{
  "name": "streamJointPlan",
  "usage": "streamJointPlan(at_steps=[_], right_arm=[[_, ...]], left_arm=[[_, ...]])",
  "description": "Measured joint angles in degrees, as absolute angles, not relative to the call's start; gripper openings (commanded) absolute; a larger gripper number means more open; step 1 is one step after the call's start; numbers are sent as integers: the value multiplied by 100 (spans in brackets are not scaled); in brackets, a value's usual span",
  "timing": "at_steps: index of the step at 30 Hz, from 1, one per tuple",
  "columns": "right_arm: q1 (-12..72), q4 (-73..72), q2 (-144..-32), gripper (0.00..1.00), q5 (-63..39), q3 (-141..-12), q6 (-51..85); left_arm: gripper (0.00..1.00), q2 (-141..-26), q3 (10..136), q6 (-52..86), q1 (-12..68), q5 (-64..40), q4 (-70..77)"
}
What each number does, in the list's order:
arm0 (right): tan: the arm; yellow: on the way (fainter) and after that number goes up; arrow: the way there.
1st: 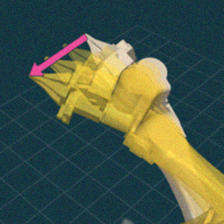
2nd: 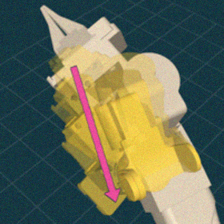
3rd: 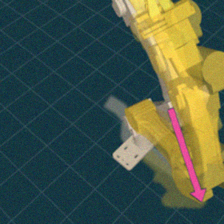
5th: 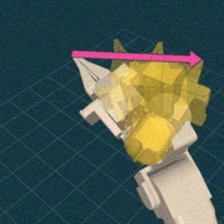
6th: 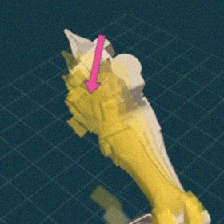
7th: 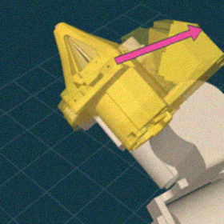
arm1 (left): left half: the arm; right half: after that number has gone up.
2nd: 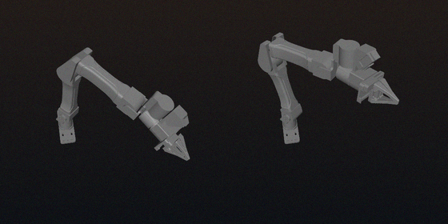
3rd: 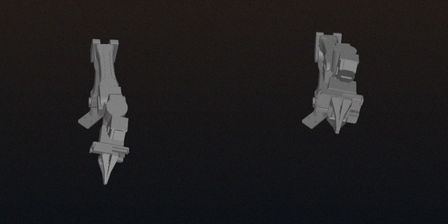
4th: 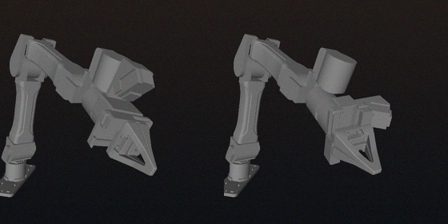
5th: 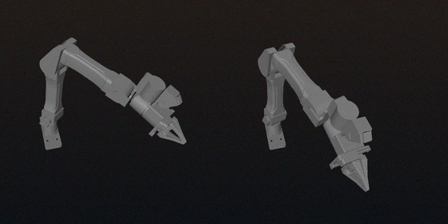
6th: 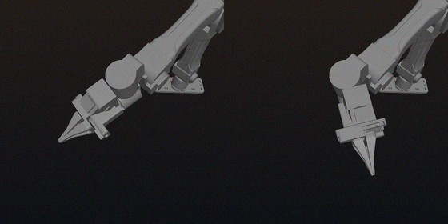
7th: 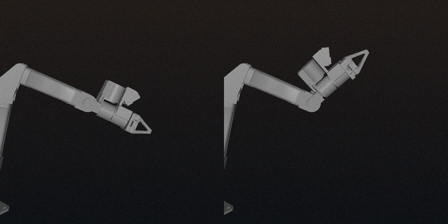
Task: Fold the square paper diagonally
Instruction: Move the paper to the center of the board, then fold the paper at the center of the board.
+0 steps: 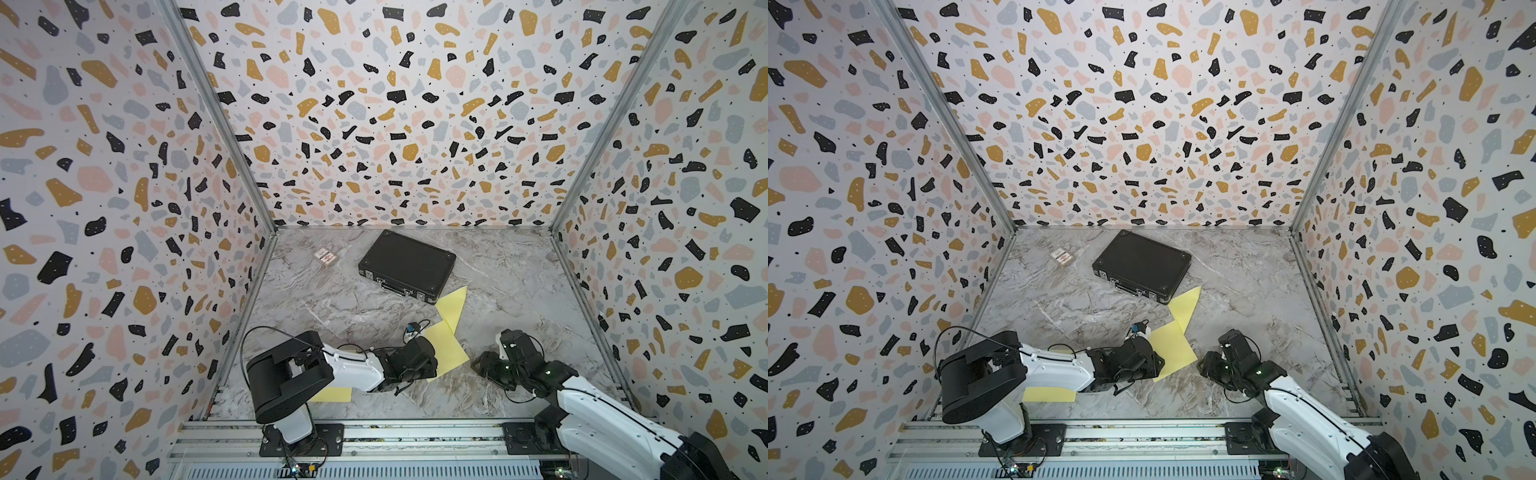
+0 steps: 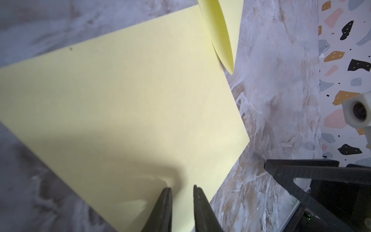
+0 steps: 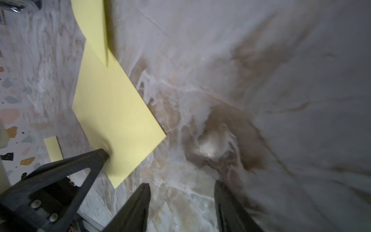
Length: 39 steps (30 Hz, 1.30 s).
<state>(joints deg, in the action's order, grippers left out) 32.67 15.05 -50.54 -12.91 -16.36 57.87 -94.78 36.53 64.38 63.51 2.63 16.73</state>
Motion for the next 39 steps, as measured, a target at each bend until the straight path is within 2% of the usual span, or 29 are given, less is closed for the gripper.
streamJointPlan(at_steps=[25, 39], right_arm=[[3579, -1579, -7024, 56, -1328, -1695, 6302], [3664, -2884, -7216, 57, -1894, -1511, 6661]], left_arm=[[24, -9402, 3376, 6696, 6595, 395, 2023], [23, -9214, 3092, 6825, 6628, 436, 2200]])
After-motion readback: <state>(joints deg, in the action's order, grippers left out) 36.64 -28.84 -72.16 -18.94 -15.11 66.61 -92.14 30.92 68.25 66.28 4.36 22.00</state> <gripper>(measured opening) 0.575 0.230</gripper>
